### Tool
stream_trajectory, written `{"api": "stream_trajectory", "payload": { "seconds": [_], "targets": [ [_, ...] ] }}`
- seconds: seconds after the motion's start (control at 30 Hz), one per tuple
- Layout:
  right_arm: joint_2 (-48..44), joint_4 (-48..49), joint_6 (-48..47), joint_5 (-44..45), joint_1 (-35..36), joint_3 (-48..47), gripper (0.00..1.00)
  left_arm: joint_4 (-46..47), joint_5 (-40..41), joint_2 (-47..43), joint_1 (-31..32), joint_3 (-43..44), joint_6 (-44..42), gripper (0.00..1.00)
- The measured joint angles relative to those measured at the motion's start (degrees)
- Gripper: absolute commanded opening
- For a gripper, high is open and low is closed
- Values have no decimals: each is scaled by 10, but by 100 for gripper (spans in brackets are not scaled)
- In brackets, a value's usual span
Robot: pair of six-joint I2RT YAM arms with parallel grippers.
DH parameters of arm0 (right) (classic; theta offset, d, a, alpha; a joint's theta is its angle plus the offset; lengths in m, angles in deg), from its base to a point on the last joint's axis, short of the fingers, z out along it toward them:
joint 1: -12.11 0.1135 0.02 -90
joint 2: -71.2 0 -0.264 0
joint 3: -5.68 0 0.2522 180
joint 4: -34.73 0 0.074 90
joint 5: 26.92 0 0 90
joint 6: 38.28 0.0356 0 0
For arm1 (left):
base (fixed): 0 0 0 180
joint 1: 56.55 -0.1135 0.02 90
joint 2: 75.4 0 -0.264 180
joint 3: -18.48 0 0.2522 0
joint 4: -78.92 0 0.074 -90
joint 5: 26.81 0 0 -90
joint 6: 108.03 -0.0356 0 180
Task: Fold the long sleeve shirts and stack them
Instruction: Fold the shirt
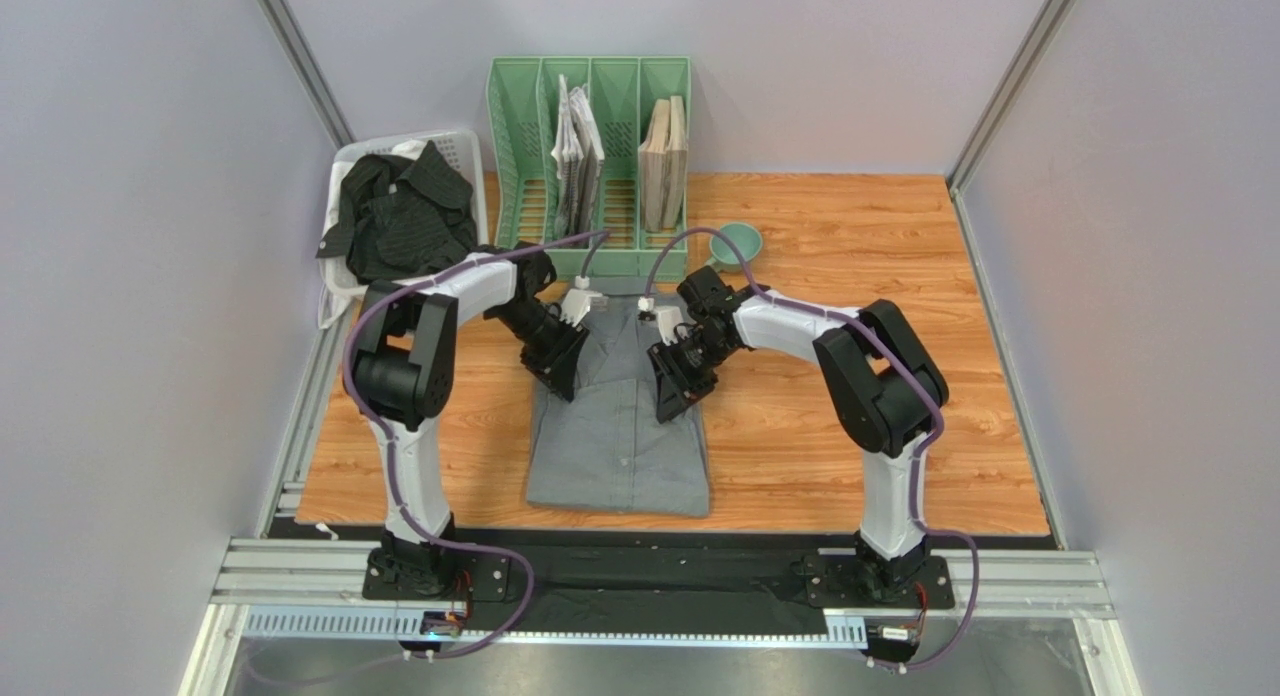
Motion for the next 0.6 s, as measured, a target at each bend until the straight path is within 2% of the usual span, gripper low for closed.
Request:
{"api": "stream_trajectory", "payload": {
  "seconds": [0.13, 0.17, 0.23, 0.27, 0.3, 0.33, 0.37, 0.43, 0.47, 0.6],
  "targets": [
    [6, -2, -2, 15, -13, -24, 32, -5, -2, 30, 0, 44, 10, 36],
    [6, -4, -4, 19, -16, -30, 33, -6, -5, 31, 0, 51, 10, 40],
    [3, -8, -9, 24, -24, -40, 40, -7, -17, 25, -3, 54, 8, 45],
    [-4, -9, -10, 23, -26, -40, 43, -8, -27, 15, -3, 50, 6, 52],
    [-17, -16, -10, 19, -29, -39, 53, -8, -38, 2, -5, 42, 4, 61],
    [-34, -17, -6, 9, -31, -34, 57, -8, -50, -19, -7, 33, 3, 64],
    [-59, -12, 7, -8, -32, -25, 60, -4, -67, -57, -11, 13, 5, 77],
    [-126, 4, 41, -44, -29, 4, 64, -3, -91, -135, -21, -13, 6, 82],
    [-169, 26, 69, -66, -22, 24, 66, -1, -104, -178, -28, -21, 9, 99],
    [-275, 118, 158, -135, 45, 83, 67, 40, -135, -359, -71, -47, 47, 99]
  ]
}}
